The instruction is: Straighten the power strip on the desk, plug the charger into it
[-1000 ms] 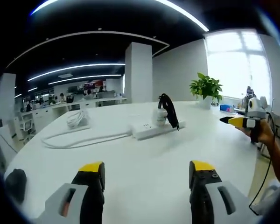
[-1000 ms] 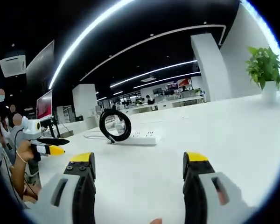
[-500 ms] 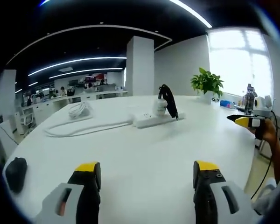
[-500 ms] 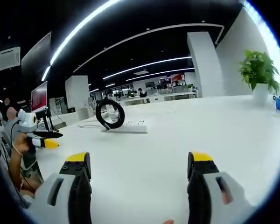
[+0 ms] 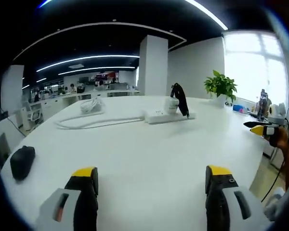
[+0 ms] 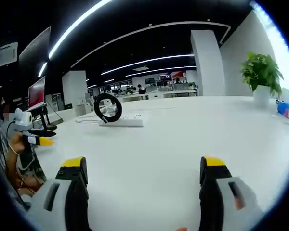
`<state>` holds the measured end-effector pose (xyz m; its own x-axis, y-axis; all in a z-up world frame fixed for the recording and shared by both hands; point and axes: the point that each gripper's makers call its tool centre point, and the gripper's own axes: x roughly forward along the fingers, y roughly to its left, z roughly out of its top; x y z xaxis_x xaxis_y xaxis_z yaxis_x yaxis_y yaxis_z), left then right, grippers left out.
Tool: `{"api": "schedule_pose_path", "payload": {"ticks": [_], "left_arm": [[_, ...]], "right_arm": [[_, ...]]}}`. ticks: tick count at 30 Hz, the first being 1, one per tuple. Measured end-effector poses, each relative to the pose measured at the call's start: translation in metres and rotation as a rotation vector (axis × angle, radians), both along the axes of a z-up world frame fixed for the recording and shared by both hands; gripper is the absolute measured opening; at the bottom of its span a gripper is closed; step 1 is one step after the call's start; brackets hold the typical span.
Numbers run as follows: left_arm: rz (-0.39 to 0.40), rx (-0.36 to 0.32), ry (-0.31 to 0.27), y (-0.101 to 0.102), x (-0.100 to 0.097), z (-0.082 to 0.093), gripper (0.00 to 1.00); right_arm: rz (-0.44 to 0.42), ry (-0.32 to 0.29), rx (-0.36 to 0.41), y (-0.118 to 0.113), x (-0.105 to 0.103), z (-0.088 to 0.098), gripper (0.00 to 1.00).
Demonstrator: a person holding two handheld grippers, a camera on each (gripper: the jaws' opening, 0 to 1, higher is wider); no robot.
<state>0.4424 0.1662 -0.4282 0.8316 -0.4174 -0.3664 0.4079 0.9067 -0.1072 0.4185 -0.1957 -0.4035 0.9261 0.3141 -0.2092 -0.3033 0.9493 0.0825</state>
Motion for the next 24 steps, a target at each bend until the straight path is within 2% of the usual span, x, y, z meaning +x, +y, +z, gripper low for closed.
{"api": "schedule_pose_path", "payload": {"ticks": [2, 9, 14, 16, 20, 24], "left_arm": [[0.016, -0.003, -0.015, 0.003, -0.003, 0.002, 0.99], [0.053, -0.006, -0.042, 0.012, -0.019, 0.01, 0.99], [0.092, 0.012, -0.061, 0.019, -0.029, 0.014, 0.99], [0.114, 0.018, -0.071, 0.023, -0.034, 0.011, 0.99], [0.148, -0.009, -0.061, 0.027, -0.05, 0.003, 0.99], [0.169, -0.03, -0.057, 0.03, -0.065, 0.0, 0.99]], "right_arm": [[-0.001, 0.005, -0.012, -0.003, -0.004, 0.001, 1.0], [-0.012, 0.003, -0.037, -0.011, -0.014, 0.001, 1.0], [0.02, 0.002, 0.013, -0.004, -0.016, 0.0, 1.0], [0.044, 0.015, 0.028, 0.001, -0.015, -0.001, 1.0], [0.082, 0.035, -0.007, 0.008, -0.007, -0.003, 1.0], [0.126, 0.023, -0.011, 0.017, -0.005, 0.0, 1.0]]}}
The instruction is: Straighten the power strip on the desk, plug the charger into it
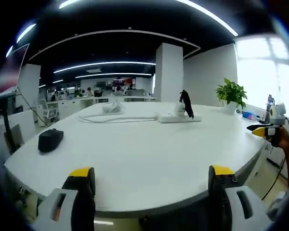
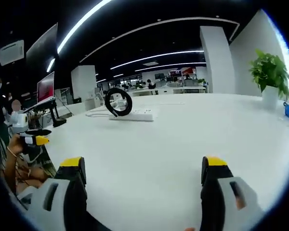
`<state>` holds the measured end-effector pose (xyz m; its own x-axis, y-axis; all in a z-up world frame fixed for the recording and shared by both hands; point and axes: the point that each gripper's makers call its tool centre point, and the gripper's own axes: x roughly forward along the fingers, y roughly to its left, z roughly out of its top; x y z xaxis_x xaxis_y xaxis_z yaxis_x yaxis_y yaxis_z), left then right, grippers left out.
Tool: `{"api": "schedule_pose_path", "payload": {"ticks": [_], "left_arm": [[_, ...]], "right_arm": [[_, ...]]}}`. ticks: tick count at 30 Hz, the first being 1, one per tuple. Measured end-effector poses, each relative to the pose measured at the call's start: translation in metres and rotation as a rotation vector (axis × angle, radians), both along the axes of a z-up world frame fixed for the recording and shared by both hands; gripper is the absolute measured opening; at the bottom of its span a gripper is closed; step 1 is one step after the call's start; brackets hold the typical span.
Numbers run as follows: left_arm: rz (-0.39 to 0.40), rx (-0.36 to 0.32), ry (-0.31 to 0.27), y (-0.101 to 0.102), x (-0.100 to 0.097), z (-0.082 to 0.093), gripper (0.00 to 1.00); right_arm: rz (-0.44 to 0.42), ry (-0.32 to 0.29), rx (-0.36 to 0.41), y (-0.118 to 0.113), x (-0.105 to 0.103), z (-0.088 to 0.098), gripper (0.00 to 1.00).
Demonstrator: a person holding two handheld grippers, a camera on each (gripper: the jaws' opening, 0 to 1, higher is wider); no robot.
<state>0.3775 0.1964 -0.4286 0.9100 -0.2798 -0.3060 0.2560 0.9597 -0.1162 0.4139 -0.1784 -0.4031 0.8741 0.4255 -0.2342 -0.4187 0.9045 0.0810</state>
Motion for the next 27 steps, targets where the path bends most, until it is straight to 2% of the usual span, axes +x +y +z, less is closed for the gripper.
{"api": "schedule_pose_path", "payload": {"ticks": [4, 11, 20, 27], "left_arm": [[0.022, -0.003, 0.003, 0.004, -0.01, -0.001, 0.99], [0.009, -0.003, 0.002, 0.001, -0.023, 0.0, 0.99], [-0.015, 0.0, 0.002, -0.005, -0.026, 0.002, 0.99], [-0.053, -0.005, 0.005, -0.014, -0.024, 0.005, 0.99]], "right_arm": [[0.018, -0.012, 0.005, 0.009, -0.002, 0.003, 1.0], [0.015, -0.031, -0.003, 0.012, -0.011, 0.006, 1.0], [0.003, -0.012, -0.023, 0.008, -0.022, 0.0, 1.0], [-0.025, -0.011, -0.028, 0.0, -0.037, -0.001, 1.0]]}}
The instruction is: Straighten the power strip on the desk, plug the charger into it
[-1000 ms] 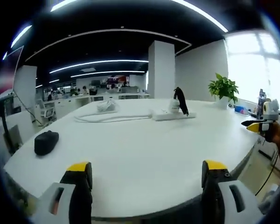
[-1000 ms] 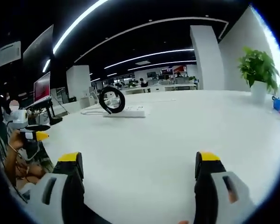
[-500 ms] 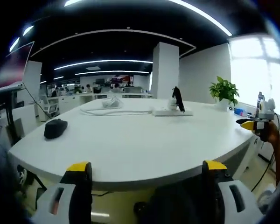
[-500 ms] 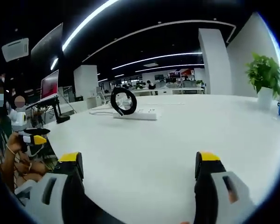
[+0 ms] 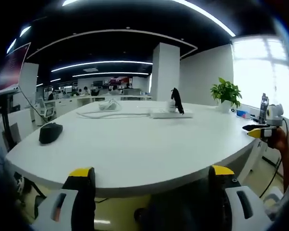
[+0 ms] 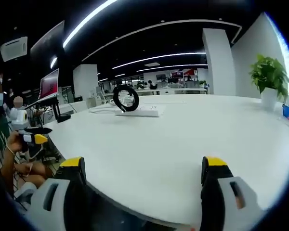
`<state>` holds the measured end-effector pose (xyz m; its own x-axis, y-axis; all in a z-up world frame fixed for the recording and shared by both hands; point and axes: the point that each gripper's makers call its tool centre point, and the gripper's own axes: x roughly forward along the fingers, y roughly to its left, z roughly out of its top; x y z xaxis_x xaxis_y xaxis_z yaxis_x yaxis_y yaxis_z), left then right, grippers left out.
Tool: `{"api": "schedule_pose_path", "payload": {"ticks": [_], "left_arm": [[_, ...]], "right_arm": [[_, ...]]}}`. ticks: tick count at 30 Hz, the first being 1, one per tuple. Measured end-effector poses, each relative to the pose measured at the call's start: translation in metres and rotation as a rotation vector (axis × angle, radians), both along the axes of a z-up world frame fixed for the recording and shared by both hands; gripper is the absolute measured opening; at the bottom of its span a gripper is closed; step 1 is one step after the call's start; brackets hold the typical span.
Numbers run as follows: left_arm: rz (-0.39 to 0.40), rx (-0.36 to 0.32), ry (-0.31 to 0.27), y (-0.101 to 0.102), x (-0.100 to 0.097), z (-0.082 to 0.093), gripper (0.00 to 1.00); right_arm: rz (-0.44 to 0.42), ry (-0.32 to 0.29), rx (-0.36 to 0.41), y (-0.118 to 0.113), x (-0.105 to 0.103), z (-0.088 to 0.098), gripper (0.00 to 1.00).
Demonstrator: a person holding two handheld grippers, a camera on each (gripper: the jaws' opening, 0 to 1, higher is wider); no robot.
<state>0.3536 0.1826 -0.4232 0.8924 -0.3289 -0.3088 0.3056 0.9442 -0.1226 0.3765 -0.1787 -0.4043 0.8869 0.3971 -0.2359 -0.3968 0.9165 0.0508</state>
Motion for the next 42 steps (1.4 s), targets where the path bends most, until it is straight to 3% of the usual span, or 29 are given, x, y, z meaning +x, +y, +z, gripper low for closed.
{"api": "schedule_pose_path", "payload": {"ticks": [6, 12, 19, 29, 42], "left_arm": [[-0.021, -0.01, -0.03, -0.005, 0.005, 0.012, 0.99], [-0.014, -0.01, -0.037, -0.001, 0.019, 0.016, 0.99], [-0.026, -0.009, -0.01, 0.0, 0.035, 0.008, 0.99], [-0.046, 0.012, 0.019, -0.004, 0.053, -0.004, 0.99], [-0.021, 0.017, 0.009, 0.014, 0.061, -0.001, 0.99]], "right_arm": [[-0.035, -0.027, -0.013, -0.007, -0.008, 0.006, 1.0], [-0.067, -0.009, -0.011, -0.011, -0.005, -0.001, 1.0], [-0.12, 0.002, -0.004, -0.016, 0.003, -0.003, 1.0], [-0.129, 0.014, -0.049, -0.015, 0.01, -0.007, 1.0], [-0.136, -0.003, -0.059, -0.007, 0.014, -0.005, 1.0]]}}
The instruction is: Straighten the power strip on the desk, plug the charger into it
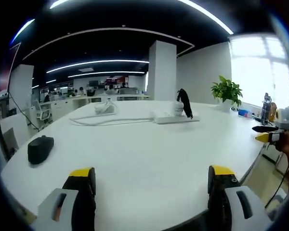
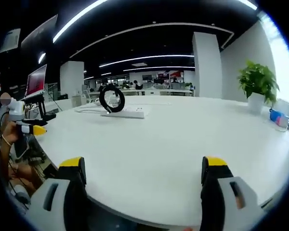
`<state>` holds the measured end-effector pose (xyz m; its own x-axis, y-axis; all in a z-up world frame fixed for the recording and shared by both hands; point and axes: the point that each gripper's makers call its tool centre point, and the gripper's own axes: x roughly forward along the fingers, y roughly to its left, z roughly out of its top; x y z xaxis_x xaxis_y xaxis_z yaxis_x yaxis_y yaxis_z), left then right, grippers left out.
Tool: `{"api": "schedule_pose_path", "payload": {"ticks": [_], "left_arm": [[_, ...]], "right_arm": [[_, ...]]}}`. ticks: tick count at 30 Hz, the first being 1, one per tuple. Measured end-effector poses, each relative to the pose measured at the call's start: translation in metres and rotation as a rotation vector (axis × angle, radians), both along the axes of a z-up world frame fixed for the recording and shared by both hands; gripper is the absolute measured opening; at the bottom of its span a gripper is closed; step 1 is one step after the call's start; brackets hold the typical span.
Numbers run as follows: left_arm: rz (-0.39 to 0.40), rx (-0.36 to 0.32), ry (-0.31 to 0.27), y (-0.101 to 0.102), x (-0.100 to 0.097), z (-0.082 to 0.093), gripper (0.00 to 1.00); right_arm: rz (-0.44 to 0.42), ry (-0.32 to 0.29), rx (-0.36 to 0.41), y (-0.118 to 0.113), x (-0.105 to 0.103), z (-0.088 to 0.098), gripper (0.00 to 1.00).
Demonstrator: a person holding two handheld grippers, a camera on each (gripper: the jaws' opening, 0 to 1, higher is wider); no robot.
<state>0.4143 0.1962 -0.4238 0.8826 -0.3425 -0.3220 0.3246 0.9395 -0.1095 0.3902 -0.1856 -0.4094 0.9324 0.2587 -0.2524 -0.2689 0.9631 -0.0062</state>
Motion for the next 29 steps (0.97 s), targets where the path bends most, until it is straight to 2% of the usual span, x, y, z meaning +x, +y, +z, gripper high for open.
{"api": "schedule_pose_path", "payload": {"ticks": [10, 29], "left_arm": [[0.016, -0.011, 0.007, 0.0072, -0.0012, -0.0042, 0.99], [-0.01, -0.022, 0.015, -0.0005, -0.0014, -0.0086, 0.98]], "right_arm": [[0.008, 0.016, -0.005, 0.0052, 0.0003, -0.004, 1.0], [0.003, 0.026, -0.002, 0.0061, -0.0058, -0.0068, 1.0]]}}
